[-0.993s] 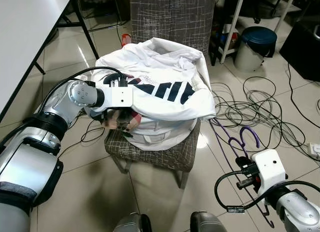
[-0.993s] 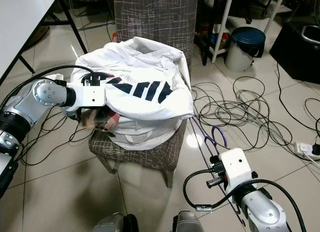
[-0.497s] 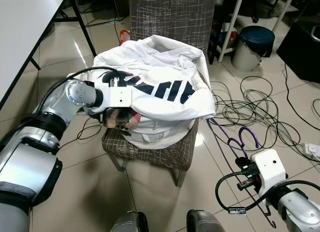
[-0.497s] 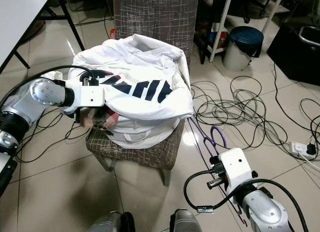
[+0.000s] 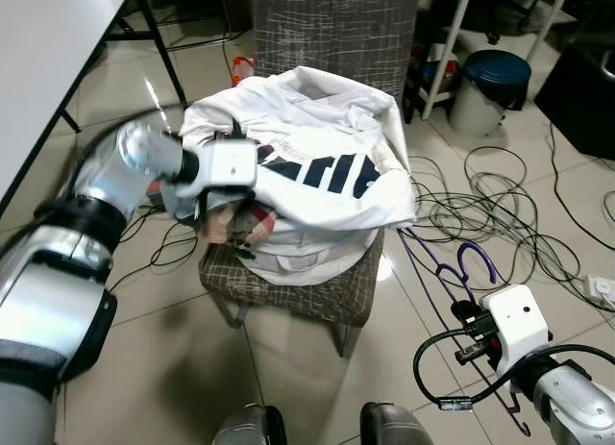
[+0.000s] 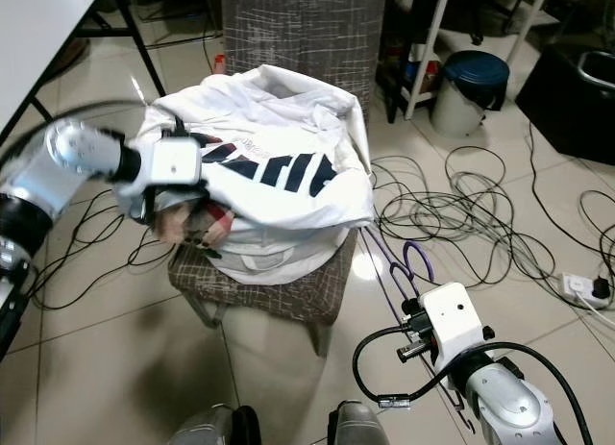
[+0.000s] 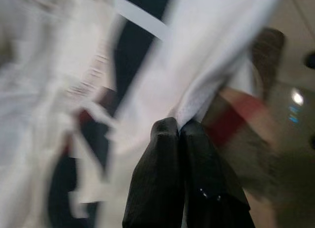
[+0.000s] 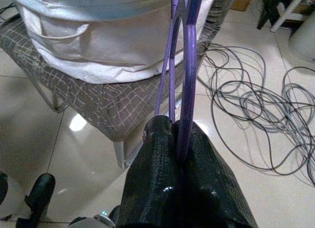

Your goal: Hang hanger

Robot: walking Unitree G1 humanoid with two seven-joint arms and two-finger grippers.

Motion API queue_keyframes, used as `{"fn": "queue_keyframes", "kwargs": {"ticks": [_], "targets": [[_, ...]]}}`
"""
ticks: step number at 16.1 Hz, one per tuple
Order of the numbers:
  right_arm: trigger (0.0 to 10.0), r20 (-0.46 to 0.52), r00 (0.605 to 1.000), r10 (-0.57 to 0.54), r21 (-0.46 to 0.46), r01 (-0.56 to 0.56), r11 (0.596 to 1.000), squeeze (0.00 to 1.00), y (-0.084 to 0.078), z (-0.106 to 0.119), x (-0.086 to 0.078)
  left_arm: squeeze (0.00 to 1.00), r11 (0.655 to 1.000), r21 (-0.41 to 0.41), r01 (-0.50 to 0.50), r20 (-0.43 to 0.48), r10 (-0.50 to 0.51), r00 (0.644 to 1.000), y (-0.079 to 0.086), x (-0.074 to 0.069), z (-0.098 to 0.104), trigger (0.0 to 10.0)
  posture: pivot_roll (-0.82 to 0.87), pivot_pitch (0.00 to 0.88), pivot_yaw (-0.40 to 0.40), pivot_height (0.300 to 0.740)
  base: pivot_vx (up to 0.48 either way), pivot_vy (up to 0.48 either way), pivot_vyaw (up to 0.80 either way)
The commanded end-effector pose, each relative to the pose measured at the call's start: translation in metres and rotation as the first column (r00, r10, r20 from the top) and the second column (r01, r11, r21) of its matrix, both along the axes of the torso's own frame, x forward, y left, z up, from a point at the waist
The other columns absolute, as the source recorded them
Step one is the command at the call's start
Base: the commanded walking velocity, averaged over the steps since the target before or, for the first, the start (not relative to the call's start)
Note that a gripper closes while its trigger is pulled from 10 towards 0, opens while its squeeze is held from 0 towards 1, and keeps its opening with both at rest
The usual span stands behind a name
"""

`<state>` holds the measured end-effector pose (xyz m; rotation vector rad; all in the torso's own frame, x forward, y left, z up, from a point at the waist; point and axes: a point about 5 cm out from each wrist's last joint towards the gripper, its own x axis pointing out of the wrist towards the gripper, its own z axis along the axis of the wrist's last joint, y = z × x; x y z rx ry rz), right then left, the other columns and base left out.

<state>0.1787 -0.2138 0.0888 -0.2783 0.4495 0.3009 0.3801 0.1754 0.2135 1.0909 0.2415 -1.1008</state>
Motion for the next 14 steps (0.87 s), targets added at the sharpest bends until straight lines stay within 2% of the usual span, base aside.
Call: {"fn": "queue_keyframes", "kwargs": {"ticks": [1,3,5,9,11,13,14], "targets": [[10.0,0.003,1.0,0.016,-0.005,-0.016,1.0,0.0,0.002,0.002,-0.001,0.0,0.999,-0.033,0.004,0.053,-0.002,0.999,-0.003,0.003,0.017,0.0,-0.18,0.11,0.07,0.74,0.0,0.0,0.0],[10.0,-0.002,1.0,0.024,-0.006,-0.024,1.0,0.0,0.002,0.001,-0.001,0.0,0.993,-0.113,0.02,0.089,-0.01,0.996,-0.019,0.006,0.027,0.0,-0.18,0.104,0.075,0.74,0.0,0.0,0.0],[10.0,-0.007,0.999,0.032,-0.008,-0.032,0.999,0.0,0.003,0.0,-0.002,0.0,0.989,-0.143,0.034,0.115,-0.017,0.993,-0.03,0.008,0.03,0.0,-0.19,0.101,0.078,0.74,0.0,0.0,0.0],[10.0,-0.017,0.999,0.04,-0.012,-0.04,0.999,0.0,0.004,-0.001,-0.004,0.0,0.979,-0.194,-0.06,0.258,0.11,0.96,-0.038,0.02,0.037,0.0,-0.19,0.093,0.08,0.74,0.0,0.0,0.0],[10.0,-0.019,0.999,0.042,-0.011,-0.042,0.999,0.0,0.004,-0.001,-0.004,0.0,0.981,-0.181,-0.068,0.27,0.116,0.956,-0.04,0.02,0.033,0.0,-0.19,0.092,0.08,0.74,0.0,0.0,0.0],[10.0,-0.019,0.999,0.045,-0.014,-0.045,0.999,0.0,0.005,-0.001,-0.004,0.0,0.989,-0.111,-0.102,0.325,0.133,0.936,-0.039,0.023,0.022,0.0,-0.19,0.094,0.085,0.74,0.0,0.0,0.0],[10.0,-0.02,0.999,0.045,-0.013,-0.046,0.999,0.0,0.005,-0.001,-0.005,0.0,0.986,-0.115,-0.124,0.338,0.156,0.928,-0.039,0.024,0.018,0.0,-0.19,0.096,0.085,0.74,0.0,0.0,0.0]]}}
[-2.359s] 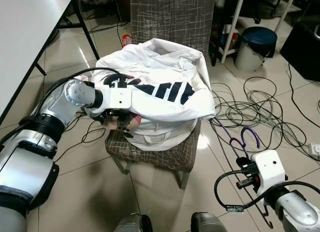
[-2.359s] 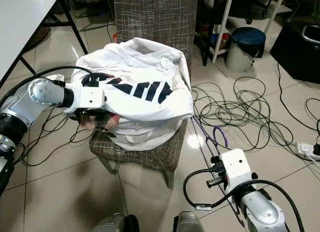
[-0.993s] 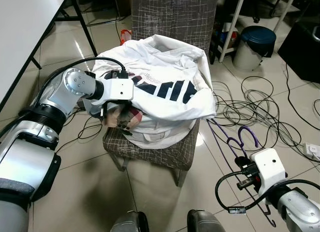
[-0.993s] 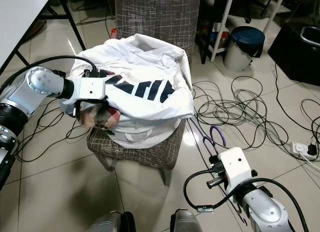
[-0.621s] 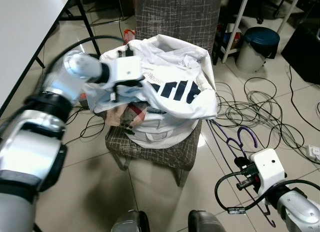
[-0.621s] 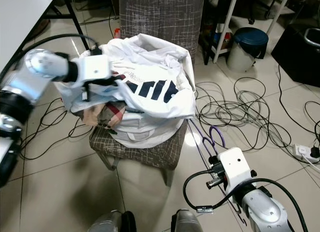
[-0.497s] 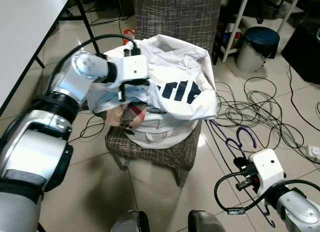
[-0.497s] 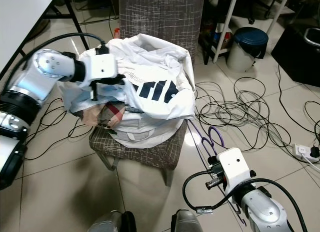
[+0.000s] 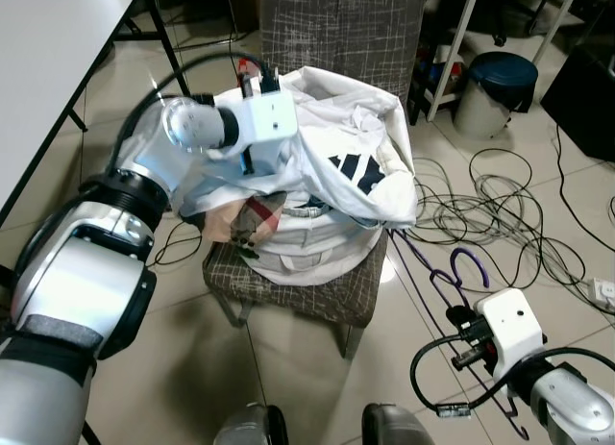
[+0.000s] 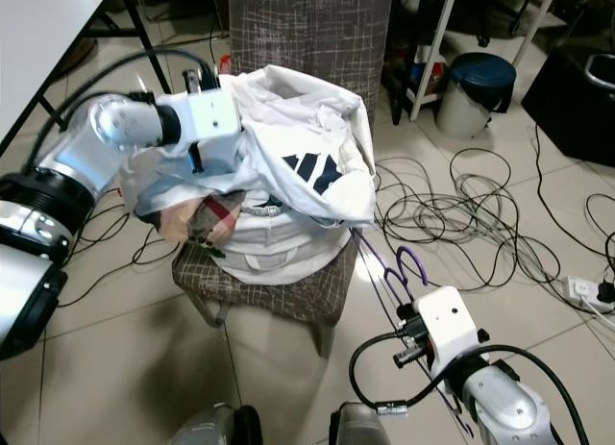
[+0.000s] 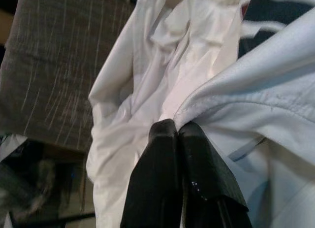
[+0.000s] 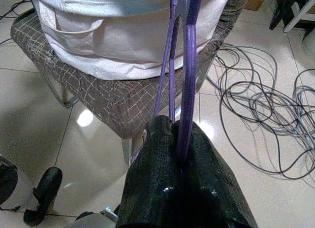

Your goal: Hang hanger

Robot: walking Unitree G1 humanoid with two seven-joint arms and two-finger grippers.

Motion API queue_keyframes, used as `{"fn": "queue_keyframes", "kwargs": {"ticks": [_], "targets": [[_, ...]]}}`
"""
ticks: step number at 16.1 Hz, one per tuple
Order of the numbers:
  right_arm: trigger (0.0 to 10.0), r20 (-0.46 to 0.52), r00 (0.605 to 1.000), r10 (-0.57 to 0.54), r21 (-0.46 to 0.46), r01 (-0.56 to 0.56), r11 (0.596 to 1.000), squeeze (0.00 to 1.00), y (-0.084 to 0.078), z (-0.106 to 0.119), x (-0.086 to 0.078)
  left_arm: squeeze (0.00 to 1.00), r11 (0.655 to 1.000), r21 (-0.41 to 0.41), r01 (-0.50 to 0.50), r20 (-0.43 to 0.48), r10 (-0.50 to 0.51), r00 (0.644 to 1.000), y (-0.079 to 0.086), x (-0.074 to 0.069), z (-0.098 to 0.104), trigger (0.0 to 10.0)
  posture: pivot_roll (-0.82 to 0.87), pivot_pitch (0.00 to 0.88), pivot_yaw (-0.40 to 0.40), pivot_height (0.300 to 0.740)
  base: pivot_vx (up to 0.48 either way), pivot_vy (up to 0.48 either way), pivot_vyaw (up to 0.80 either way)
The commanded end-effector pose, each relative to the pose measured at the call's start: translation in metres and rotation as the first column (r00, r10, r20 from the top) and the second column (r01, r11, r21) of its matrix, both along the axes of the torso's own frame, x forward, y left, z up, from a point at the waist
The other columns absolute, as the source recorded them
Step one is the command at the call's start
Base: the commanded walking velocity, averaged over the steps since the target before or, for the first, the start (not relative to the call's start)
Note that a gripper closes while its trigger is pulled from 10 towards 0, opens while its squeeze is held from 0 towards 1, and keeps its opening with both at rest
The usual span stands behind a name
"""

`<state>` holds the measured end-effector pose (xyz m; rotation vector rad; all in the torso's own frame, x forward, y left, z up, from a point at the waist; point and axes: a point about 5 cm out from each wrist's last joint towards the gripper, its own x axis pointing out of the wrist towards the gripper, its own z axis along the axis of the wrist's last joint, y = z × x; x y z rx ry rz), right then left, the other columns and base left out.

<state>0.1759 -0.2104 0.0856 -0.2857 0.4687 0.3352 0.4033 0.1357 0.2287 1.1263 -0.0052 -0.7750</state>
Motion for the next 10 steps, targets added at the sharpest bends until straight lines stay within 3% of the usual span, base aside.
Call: {"fn": "queue_keyframes", "kwargs": {"ticks": [1,3,4,5,7,8,10], "targets": [[10.0,0.001,1.0,0.015,-0.01,-0.015,1.0,0.0,0.002,0.001,-0.003,0.0,0.999,0.03,-0.026,0.032,0.025,0.999,0.001,0.002,0.0,0.0,-0.19,0.098,0.085,0.74,0.0,0.0,0.0],[10.0,-0.002,1.0,0.017,-0.01,-0.017,1.0,0.0,0.003,0.0,-0.003,0.0,0.995,0.024,-0.095,0.101,0.092,0.991,0.003,0.005,-0.004,0.0,-0.19,0.1,0.084,0.74,0.0,0.0,0.0],[10.0,-0.004,1.0,0.019,-0.009,-0.019,1.0,0.0,0.004,0.0,-0.003,0.0,0.995,0.021,-0.099,0.096,0.097,0.991,0.001,0.004,-0.011,1.9,-0.19,0.102,0.084,0.74,0.0,0.0,0.0],[10.0,-0.004,1.0,0.021,-0.009,-0.021,1.0,0.0,0.004,0.0,-0.003,0.0,0.992,0.027,-0.125,0.122,0.12,0.985,0.001,0.005,-0.016,10.0,-0.19,0.103,0.084,0.74,0.0,0.0,0.0],[10.0,-0.003,1.0,0.021,-0.008,-0.021,1.0,0.0,0.004,0.0,-0.003,0.0,0.99,0.0,-0.14,0.103,0.139,0.985,0.002,0.005,-0.019,10.0,-0.19,0.103,0.086,0.74,0.0,0.0,0.0],[10.0,-0.003,1.0,0.019,-0.009,-0.019,1.0,0.0,0.004,0.0,-0.003,1.0,0.987,-0.058,-0.15,0.068,0.153,0.986,0.002,0.005,-0.019,10.0,-0.19,0.107,0.087,0.74,0.0,0.0,0.0],[10.0,-0.007,1.0,0.016,-0.011,-0.016,1.0,0.0,0.004,0.0,-0.005,1.0,0.979,-0.132,-0.152,0.025,0.157,0.987,0.002,0.006,-0.016,10.0,-0.19,0.107,0.087,0.74,0.0,0.0,0.0]]}}
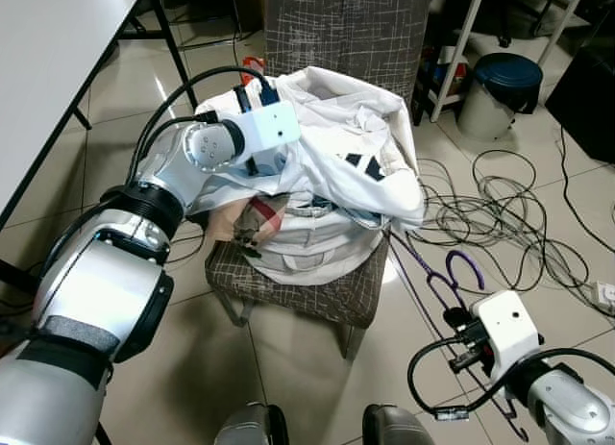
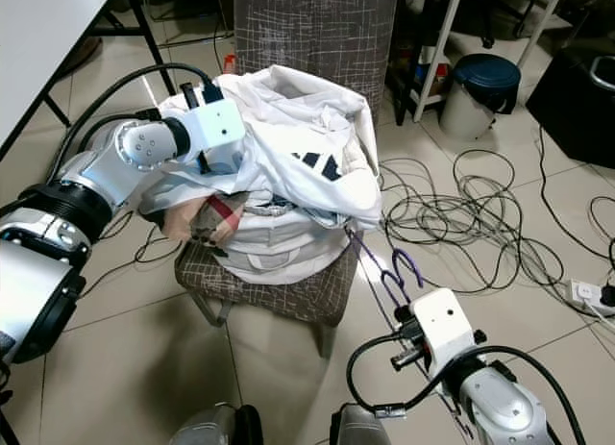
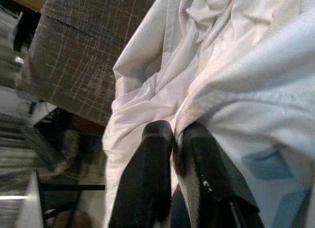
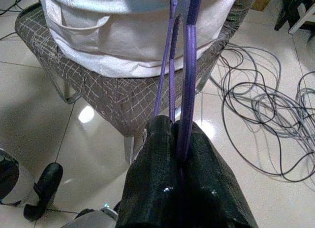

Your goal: Hang hanger

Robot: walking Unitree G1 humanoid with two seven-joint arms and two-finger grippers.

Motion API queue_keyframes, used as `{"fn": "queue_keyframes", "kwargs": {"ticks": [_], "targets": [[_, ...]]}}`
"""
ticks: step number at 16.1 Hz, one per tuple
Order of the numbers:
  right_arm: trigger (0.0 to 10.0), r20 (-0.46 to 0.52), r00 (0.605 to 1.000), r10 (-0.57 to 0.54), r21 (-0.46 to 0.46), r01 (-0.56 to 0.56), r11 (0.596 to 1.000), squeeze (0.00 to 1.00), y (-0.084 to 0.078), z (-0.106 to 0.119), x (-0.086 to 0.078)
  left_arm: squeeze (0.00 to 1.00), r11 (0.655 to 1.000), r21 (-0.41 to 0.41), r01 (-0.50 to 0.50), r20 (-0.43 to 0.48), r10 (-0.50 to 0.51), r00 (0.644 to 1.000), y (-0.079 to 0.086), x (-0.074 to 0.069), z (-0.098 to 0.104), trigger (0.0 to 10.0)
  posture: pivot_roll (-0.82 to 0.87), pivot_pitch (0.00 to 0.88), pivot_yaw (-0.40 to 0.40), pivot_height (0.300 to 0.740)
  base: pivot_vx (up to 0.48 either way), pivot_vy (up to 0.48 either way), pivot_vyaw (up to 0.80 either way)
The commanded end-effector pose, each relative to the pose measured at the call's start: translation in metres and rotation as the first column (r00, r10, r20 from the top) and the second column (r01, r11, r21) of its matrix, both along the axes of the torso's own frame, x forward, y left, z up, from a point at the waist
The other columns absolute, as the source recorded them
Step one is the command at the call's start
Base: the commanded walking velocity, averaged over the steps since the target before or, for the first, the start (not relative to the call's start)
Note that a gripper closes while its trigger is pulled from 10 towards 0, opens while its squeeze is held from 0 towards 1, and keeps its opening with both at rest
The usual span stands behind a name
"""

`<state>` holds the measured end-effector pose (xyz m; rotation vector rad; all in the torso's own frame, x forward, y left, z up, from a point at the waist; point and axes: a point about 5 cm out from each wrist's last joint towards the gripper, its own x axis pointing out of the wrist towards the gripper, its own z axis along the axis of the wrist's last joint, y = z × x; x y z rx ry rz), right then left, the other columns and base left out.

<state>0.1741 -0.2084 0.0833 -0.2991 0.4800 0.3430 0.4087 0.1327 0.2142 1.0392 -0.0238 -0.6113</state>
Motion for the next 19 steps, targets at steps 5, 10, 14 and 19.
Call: {"fn": "queue_keyframes", "kwargs": {"ticks": [5,10,14,19], "targets": [[10.0,0.006,1.0,0.011,0.005,-0.011,1.0,0.0,0.002,0.002,-0.001,1.0,0.991,-0.134,0.006,-0.116,-0.022,0.993,0.01,-0.001,0.003,10.0,-0.19,0.106,0.082,0.74,0.0,0.0,0.0],[10.0,0.005,1.0,0.018,0.007,-0.018,1.0,0.0,0.003,0.002,0.0,0.0,0.996,-0.09,0.01,-0.278,-0.034,0.96,0.024,-0.007,-0.013,10.0,-0.18,0.108,0.079,0.74,0.0,0.0,0.0],[10.0,0.006,1.0,0.015,0.007,-0.015,1.0,0.0,0.003,0.002,0.0,0.0,0.997,0.07,0.017,-0.23,-0.001,0.973,0.035,-0.008,-0.016,10.0,-0.18,0.108,0.084,0.74,0.0,0.0,0.0],[10.0,0.005,1.0,0.01,0.006,-0.01,1.0,0.0,0.003,0.002,-0.001,0.0,0.988,0.151,0.013,-0.228,0.022,0.973,0.055,-0.013,-0.018,10.0,-0.18,0.108,0.084,0.74,0.0,0.0,0.0]]}}
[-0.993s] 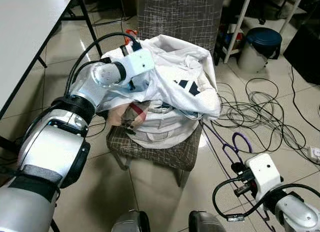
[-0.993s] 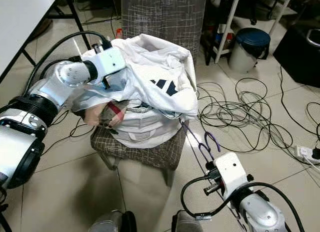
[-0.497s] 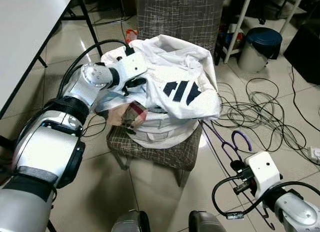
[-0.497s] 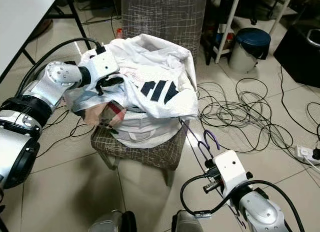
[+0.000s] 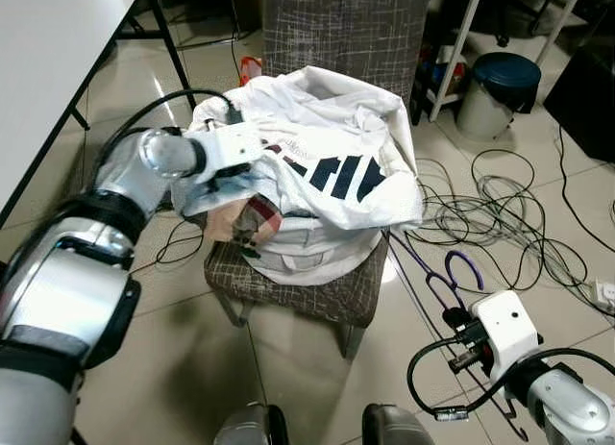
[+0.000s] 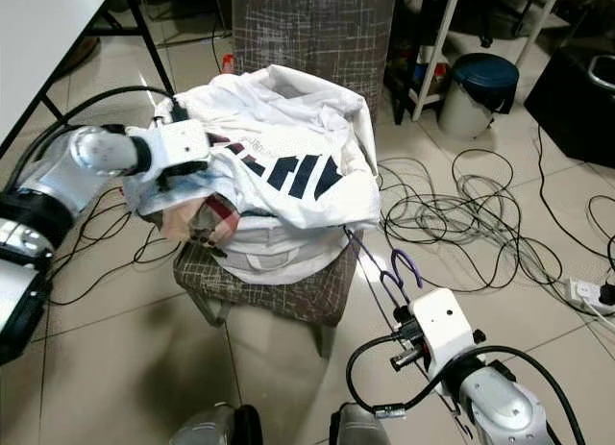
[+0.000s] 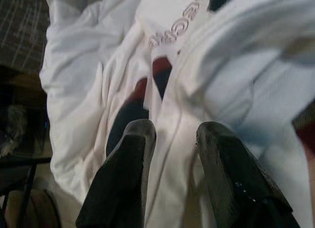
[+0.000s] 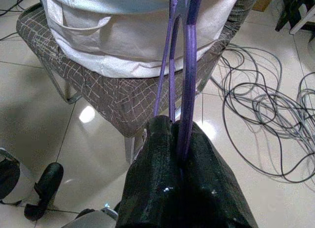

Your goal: Hang hanger

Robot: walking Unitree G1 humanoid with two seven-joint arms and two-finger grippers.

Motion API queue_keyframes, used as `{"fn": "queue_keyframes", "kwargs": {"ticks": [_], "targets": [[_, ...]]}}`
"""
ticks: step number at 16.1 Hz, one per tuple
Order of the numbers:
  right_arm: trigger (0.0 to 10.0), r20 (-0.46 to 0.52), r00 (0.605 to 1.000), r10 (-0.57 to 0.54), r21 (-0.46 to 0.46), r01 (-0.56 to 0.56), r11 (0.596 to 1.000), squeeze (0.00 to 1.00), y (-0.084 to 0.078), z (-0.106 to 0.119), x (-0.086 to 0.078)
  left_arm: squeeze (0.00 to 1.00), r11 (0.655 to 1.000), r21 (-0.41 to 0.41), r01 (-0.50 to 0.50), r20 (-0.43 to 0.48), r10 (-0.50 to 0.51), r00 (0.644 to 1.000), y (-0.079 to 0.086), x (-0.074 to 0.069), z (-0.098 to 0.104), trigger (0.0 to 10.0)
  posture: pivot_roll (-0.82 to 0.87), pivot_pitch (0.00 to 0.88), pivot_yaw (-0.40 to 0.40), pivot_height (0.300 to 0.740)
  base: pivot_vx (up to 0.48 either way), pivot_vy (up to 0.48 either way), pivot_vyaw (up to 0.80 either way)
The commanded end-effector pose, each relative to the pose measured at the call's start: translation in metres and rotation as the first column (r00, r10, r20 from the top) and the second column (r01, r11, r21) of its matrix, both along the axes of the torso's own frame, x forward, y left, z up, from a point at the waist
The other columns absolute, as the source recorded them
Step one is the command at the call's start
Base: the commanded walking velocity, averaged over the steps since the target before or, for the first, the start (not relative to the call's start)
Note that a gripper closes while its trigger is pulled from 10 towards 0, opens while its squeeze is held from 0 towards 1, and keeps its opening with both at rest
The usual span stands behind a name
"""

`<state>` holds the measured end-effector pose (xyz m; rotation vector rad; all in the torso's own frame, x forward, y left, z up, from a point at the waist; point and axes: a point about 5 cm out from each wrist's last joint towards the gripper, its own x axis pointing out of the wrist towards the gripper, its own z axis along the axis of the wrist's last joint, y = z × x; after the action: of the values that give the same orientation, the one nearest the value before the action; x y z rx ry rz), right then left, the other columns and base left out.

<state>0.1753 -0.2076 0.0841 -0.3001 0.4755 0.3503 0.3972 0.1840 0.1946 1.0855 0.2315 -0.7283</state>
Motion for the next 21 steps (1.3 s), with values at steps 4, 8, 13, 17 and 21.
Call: {"fn": "queue_keyframes", "kwargs": {"ticks": [4,8,13,17,21], "targets": [[10.0,0.001,1.0,0.006,0.003,-0.006,1.0,0.0,0.002,0.001,-0.002,0.0,0.996,-0.043,0.074,-0.039,-0.075,0.996,0.02,-0.009,0.014,10.0,-0.18,0.101,0.083,0.74,0.0,0.0,0.0],[10.0,0.001,1.0,0.012,0.004,-0.012,1.0,0.0,0.003,0.0,-0.002,0.0,0.997,-0.022,0.072,-0.06,-0.073,0.996,0.041,-0.014,0.029,10.0,-0.17,0.096,0.082,0.74,0.0,0.0,0.0],[10.0,0.005,1.0,0.013,0.007,-0.013,1.0,0.0,0.004,0.0,-0.001,0.0,0.997,0.078,0.002,0.064,-0.007,0.998,0.05,-0.01,0.037,10.0,-0.17,0.092,0.083,0.74,0.0,0.0,0.0],[10.0,0.003,1.0,0.009,0.006,-0.009,1.0,0.0,0.003,0.001,-0.002,0.0,0.995,-0.095,0.018,0.06,-0.012,0.998,0.042,-0.008,0.045,10.0,-0.17,0.093,0.083,0.74,0.0,0.0,0.0],[10.0,-0.001,1.0,0.004,0.003,-0.004,1.0,0.0,0.001,0.001,-0.004,0.0,0.977,-0.214,0.011,0.101,0.011,0.995,0.048,-0.008,0.065,10.0,-0.18,0.101,0.082,0.74,0.0,0.0,0.0]]}}
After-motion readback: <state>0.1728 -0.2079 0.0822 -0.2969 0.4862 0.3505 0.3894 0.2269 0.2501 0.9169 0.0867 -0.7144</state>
